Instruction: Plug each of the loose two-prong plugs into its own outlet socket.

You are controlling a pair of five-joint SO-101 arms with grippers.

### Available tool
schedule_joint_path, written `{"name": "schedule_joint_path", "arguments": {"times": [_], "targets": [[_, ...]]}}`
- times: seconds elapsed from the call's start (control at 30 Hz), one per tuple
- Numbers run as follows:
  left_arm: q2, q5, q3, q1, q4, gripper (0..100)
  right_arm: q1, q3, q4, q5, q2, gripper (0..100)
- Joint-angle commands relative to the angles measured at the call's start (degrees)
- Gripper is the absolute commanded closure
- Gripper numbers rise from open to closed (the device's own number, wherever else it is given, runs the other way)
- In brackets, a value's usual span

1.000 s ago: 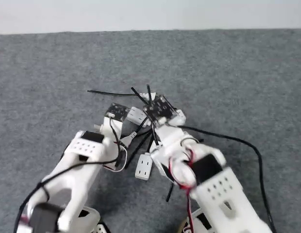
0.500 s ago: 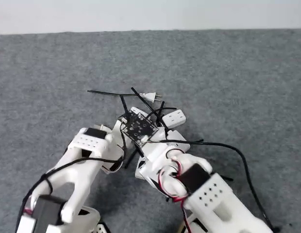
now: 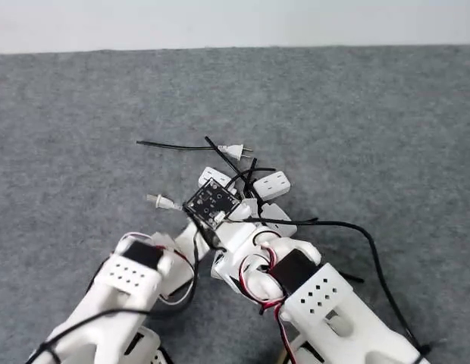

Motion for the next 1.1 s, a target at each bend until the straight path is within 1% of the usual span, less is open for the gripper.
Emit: {"name": "schedule_joint_path", "arguments": {"times": [0.0, 0.07, 0.2, 0.27, 0.33, 0.43, 0.5, 0.6, 0.97, 1.07], "targets": [[-6.4, -0.9, 0.4, 1.6, 1.3, 99, 0.0, -1.4, -2.3, -1.6, -0.2, 99.1], [-9.1, 3.1, 0.5, -0.1, 0.6, 99, 1.3, -1.3, -3.8, -5.1, -0.2, 99.1], [-13.2, 15.3, 0.5, -7.2, -3.3, 99, 5.9, 1.0, -10.5, -11.6, 0.3, 99.1], [-14.3, 20.7, 0.6, -11.9, -4.9, 99, 6.2, 3.6, -14.4, -14.2, 0.3, 99.1], [-15.1, 23.4, 1.5, -15.5, -6.2, 99, 6.2, 6.2, -17.6, -15.3, 0.3, 99.1], [-16.2, 23.6, 4.9, -17.8, -9.1, 99, 6.1, 8.5, -21.0, -15.6, 0.3, 99.1], [-17.1, 23.3, 6.5, -17.8, -10.5, 99, 5.9, 9.0, -22.5, -16.7, 0.3, 99.1], [-19.3, 23.4, 6.8, -17.8, -10.2, 99, 4.4, 9.5, -23.8, -17.4, 0.3, 99.1], [-22.0, 23.4, 8.4, -17.7, -10.3, 99, 5.8, 12.2, -24.3, -17.4, 0.3, 99.1], [-21.9, 23.4, 8.4, -17.7, -10.3, 99, 5.8, 14.7, -28.3, -17.1, 0.3, 99.1]]}}
